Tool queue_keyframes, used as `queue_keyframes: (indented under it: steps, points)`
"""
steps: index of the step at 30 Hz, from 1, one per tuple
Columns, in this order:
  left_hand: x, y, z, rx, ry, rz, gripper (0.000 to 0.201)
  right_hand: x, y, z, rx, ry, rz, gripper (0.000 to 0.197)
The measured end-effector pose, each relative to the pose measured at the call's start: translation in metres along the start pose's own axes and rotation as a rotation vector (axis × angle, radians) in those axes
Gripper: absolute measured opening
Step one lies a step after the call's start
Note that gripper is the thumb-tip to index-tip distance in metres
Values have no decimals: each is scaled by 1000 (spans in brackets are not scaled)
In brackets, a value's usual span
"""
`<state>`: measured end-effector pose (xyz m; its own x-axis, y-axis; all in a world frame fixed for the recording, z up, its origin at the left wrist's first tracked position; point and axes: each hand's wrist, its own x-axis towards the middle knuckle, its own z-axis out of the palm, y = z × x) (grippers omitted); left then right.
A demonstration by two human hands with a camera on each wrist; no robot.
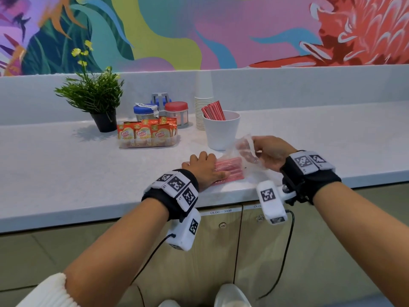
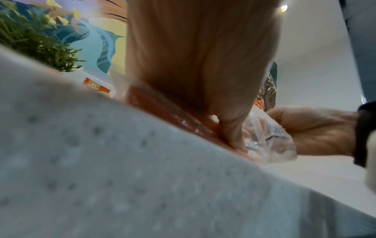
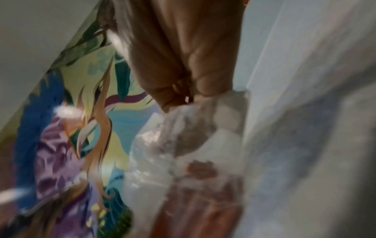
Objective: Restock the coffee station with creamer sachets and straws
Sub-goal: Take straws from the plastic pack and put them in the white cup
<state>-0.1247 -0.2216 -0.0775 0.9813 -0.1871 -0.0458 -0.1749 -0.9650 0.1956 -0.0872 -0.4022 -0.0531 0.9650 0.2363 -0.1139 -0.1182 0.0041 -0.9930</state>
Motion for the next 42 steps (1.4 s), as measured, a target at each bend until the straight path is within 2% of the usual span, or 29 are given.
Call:
queue_keyframes:
  steps: [2, 4, 6, 9, 11, 14, 18, 21, 24, 27, 31, 34, 38, 42]
  points:
    - [1, 1, -4, 2, -10, 3, 54, 1, 7, 2, -240, -6, 39, 28]
    - [2, 3, -7, 8, 4, 6, 54, 0, 12, 2, -280, -56, 69, 44]
    - [4, 4, -10, -4, 20, 12, 54, 2, 15, 1, -270, -104, 56, 48]
    - [7, 5, -12, -47, 23, 29, 51, -2, 15, 6, -232, -97, -41, 39]
    - [6, 6, -15, -77, 10, 54, 49, -7, 15, 13, -231, -10, -139, 25]
    - [2, 7, -22, -102, -4, 77, 44, -4, 17, 14, -228, 73, -212, 17]
    - [0, 0, -27, -119, -29, 68, 42, 3, 18, 1, -191, 199, -237, 25]
    - [0, 2, -29, -129, -8, 73, 43, 1, 18, 0, -175, 151, -224, 28]
    - [0, 14, -30, -165, 78, 129, 43, -2, 17, 8, -228, 93, -227, 27]
    - [3, 22, -30, -120, 140, 152, 31, -4, 12, 10, -279, 117, -275, 26]
    - [5, 20, -28, -136, 127, 156, 27, -9, -2, 3, -223, 187, -346, 15]
    - [5, 22, -26, -241, 176, 148, 24, -10, -20, 2, -318, 196, -395, 9]
    - [6, 24, -26, -465, 303, 125, 24, -9, -54, 12, -721, 189, -434, 7]
    - [8, 26, -31, -757, 382, 123, 26, -6, -82, 32, -819, 143, -528, 8]
